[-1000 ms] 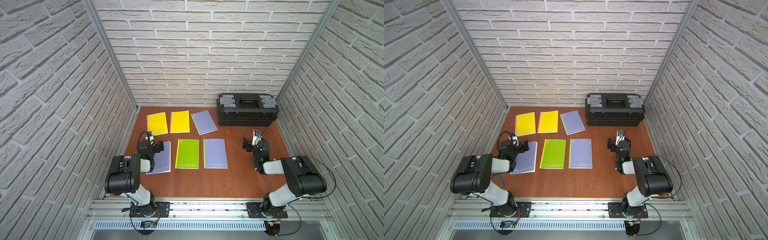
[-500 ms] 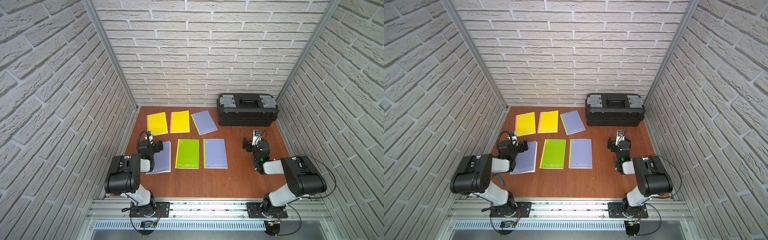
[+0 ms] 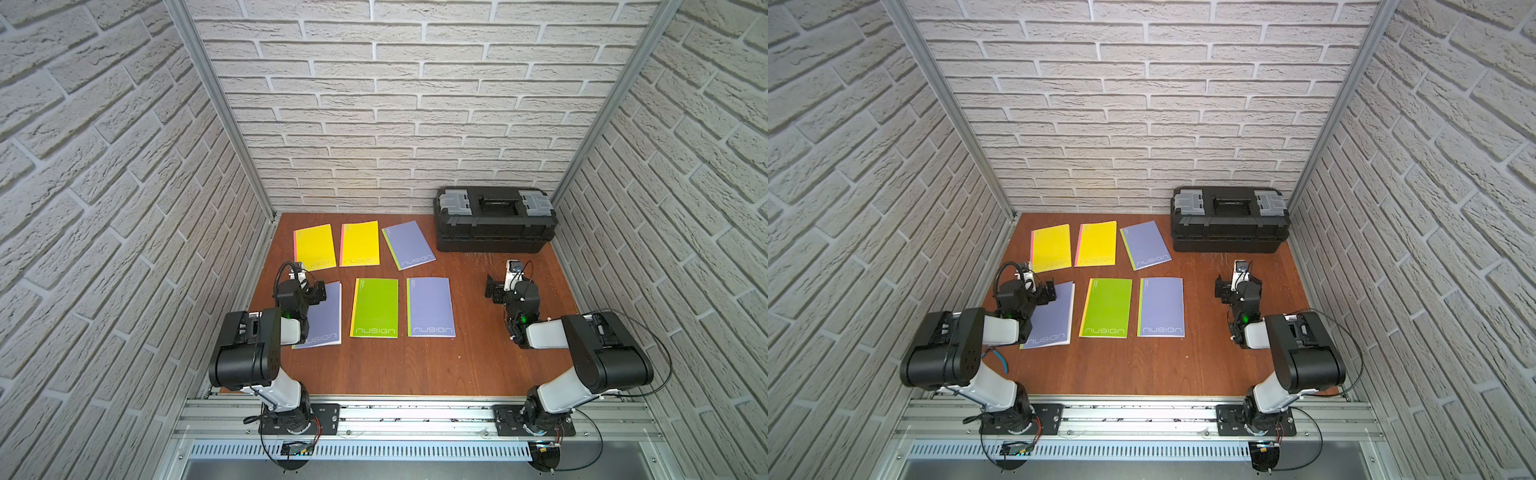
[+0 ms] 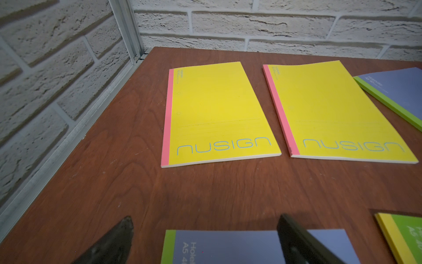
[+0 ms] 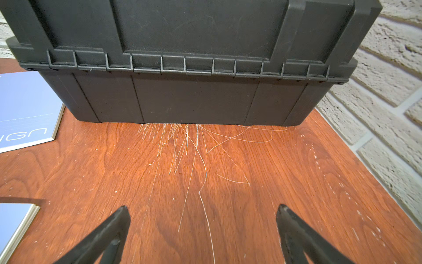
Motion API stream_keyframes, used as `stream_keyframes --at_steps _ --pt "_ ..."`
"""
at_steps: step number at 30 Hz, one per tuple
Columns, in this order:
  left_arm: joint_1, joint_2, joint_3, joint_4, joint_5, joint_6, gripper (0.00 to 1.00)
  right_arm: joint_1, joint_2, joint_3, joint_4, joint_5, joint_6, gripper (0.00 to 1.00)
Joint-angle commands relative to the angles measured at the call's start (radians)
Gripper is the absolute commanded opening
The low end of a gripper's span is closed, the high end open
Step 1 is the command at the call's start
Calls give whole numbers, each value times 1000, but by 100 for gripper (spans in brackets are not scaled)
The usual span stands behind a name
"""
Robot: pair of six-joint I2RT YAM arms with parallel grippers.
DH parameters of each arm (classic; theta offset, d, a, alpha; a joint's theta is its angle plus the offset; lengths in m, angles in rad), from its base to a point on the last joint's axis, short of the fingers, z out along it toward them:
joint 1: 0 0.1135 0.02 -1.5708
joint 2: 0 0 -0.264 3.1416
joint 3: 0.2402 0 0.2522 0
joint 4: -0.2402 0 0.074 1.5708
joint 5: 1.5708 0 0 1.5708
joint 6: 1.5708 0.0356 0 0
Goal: Close the notebook
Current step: Reset both arms
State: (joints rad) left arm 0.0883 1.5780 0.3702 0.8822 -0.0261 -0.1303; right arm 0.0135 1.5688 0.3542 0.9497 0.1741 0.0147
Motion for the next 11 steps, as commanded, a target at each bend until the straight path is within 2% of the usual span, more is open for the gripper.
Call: stream_keyframes --at_steps 1,11 --pt "-7 -4 13 46 -8 26 98 -4 -12 3 29 -12 4 99" --pt "-6 -4 13 46 -8 25 98 -6 -12 5 26 -16 2 99"
